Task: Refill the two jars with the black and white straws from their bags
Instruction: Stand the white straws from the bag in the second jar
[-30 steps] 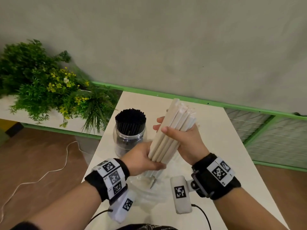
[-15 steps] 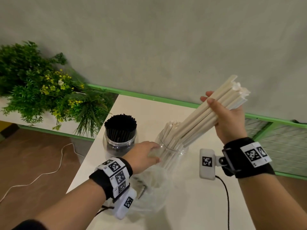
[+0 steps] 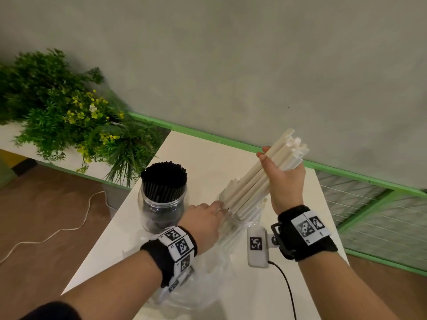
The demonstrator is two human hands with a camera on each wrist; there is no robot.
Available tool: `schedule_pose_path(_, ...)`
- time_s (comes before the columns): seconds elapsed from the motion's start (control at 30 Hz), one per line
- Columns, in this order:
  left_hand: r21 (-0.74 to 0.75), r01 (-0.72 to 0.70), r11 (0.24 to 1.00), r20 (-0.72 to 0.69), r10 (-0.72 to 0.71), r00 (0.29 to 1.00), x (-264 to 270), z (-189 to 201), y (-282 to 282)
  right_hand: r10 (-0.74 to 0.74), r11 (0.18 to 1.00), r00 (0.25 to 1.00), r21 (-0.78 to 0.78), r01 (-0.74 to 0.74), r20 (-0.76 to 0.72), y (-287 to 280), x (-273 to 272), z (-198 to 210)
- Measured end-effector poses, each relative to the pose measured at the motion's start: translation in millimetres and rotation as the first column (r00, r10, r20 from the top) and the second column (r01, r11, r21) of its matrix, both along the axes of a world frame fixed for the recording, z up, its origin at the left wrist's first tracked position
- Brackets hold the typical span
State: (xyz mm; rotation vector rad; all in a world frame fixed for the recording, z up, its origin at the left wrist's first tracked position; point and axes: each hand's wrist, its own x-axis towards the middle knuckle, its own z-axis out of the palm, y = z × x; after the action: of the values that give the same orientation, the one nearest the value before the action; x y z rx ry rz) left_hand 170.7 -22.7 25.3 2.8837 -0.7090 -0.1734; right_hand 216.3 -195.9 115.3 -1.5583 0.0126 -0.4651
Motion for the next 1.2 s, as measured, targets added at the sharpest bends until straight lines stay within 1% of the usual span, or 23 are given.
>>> schedule_pose_path(0.07, 0.010, -0.007, 1.000, 0.004, 0.007, 1.000, -0.9, 0.7, -1.1, -0.028, 0.999, 0.999, -0.032, 0.029, 0.029, 2.7, -1.9, -4.8)
schedule_pose_path(0.17, 0.007, -0.020, 1.000, -0.016, 0.020, 1.000, -0.7, 2.2, -2.1, -0.032, 0.999, 0.998, -0.024, 0.033, 0.048, 10.3, -5.9, -11.2)
schedule_pose_path(0.3, -0.016, -0.028, 0.999, -0.042, 0.027, 0.999, -0.6, 1.4, -0.6, 0.031, 1.000, 0.999, 0.004, -0.031, -0.025, 16.3, -8.6, -29.4)
schedule_pose_path(0.37, -0.042, -0.024, 0.999, -0.064, 0.022, 0.998, 0.0, -1.0, 1.5, 0.076, 0.995, 0.994, -0.061, -0.081, -0.081, 11.8, -7.1, -37.9)
schedule_pose_path(0.43, -0.093, -0.024, 0.995, -0.108, 0.014, 0.994, 1.5, -1.7, 4.1, 0.156, 0.975, 0.978, -0.137, -0.175, -0.137, 2.8, -8.1, -42.5)
schedule_pose_path(0.5, -0.176, -0.036, 0.984, -0.171, 0.006, 0.985, 4.3, -0.1, 6.6, 0.241, 0.955, 0.956, -0.134, -0.264, -0.168, -11.3, -12.9, -46.6)
schedule_pose_path(0.57, -0.304, -0.114, 0.946, -0.269, 0.030, 0.963, 8.3, 3.2, 9.3, 0.258, 0.932, 0.946, -0.207, -0.297, -0.199, -30.3, -17.7, -54.1)
schedule_pose_path(0.67, -0.472, -0.267, 0.840, -0.351, 0.099, 0.931, 14.8, 9.6, 6.2, 0.217, 0.893, 0.928, -0.322, -0.314, -0.302, -58.6, -20.2, -76.5)
schedule_pose_path(0.73, -0.521, -0.345, 0.780, -0.407, 0.129, 0.904, 22.8, 10.6, -2.0, 0.227, 0.857, 0.889, -0.351, -0.376, -0.398, -66.7, -19.7, -92.3)
schedule_pose_path(0.83, -0.557, -0.414, 0.720, -0.489, 0.119, 0.864, 38.9, 2.7, -21.6, 0.223, 0.786, 0.831, -0.411, -0.463, -0.509, -67.7, -13.2, -109.3)
schedule_pose_path(0.87, -0.579, -0.431, 0.692, -0.505, 0.111, 0.856, 43.4, -2.0, -28.3, 0.235, 0.772, 0.814, -0.406, -0.488, -0.531, -67.8, -9.1, -112.8)
schedule_pose_path(0.93, -0.602, -0.466, 0.649, -0.530, 0.112, 0.841, 53.4, -17.4, -38.6, 0.296, 0.766, 0.775, -0.346, -0.542, -0.558, -66.9, -2.9, -115.6)
schedule_pose_path(1.0, -0.610, -0.491, 0.622, -0.534, 0.135, 0.835, 60.5, -24.2, -45.3, 0.384, 0.770, 0.770, -0.283, -0.572, -0.510, -60.1, -2.6, -110.1)
schedule_pose_path(1.07, -0.636, -0.493, 0.594, -0.511, 0.153, 0.846, 61.4, -14.2, -48.7, 0.458, 0.764, 0.775, -0.253, -0.593, -0.436, -51.4, -1.1, -102.8)
schedule_pose_path(1.1, -0.649, -0.487, 0.585, -0.500, 0.155, 0.852, 61.6, -9.7, -50.3, 0.471, 0.771, 0.787, -0.247, -0.587, -0.398, -47.1, 0.4, -99.4)
schedule_pose_path(1.17, -0.675, -0.472, 0.567, -0.485, 0.141, 0.863, 61.0, 0.3, -52.9, 0.454, 0.786, 0.828, -0.289, -0.546, -0.329, -40.4, 7.6, -99.3)
schedule_pose_path(1.2, -0.695, -0.474, 0.541, -0.486, 0.133, 0.864, 60.3, 4.9, -53.8, 0.445, 0.793, 0.842, -0.303, -0.529, -0.305, -38.7, 11.0, -101.5)
